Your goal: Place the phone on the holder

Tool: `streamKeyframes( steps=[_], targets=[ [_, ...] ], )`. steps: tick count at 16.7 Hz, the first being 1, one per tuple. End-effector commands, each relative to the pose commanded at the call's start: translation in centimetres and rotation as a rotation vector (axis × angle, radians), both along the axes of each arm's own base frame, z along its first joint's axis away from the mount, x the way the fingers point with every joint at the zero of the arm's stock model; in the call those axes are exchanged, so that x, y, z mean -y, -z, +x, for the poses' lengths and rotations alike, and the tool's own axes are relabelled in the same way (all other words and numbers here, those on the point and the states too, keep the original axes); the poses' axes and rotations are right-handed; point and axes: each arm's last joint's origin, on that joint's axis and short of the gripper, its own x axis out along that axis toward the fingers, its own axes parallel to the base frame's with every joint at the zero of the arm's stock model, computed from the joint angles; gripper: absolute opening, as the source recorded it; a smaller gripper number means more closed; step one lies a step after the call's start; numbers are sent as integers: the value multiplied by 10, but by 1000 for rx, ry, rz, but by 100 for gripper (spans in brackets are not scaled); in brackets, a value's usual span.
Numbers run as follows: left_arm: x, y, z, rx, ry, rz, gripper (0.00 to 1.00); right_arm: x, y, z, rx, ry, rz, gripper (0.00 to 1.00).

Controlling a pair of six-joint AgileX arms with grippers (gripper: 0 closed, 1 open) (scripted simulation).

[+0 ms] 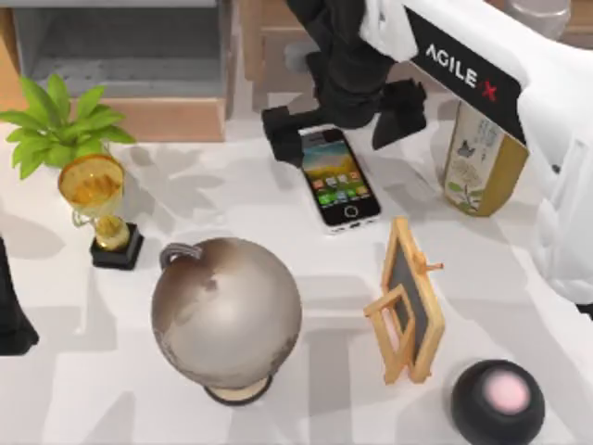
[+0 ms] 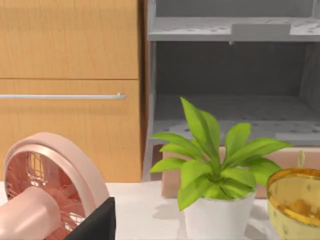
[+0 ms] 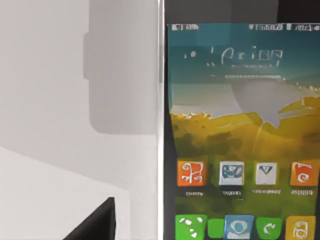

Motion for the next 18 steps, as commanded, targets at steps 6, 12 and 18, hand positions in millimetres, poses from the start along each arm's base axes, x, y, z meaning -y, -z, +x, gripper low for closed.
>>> streamKeyframes(
  steps=[6, 12, 18],
  targets=[
    [0, 0, 0, 0, 0, 0, 100, -4, 68, 15, 4, 0, 2, 100],
    [0, 0, 0, 0, 0, 0, 100, -4, 70, 15, 3, 0, 1, 85],
    [0, 0, 0, 0, 0, 0, 100, -4, 70, 15, 3, 0, 1, 40]
  ],
)
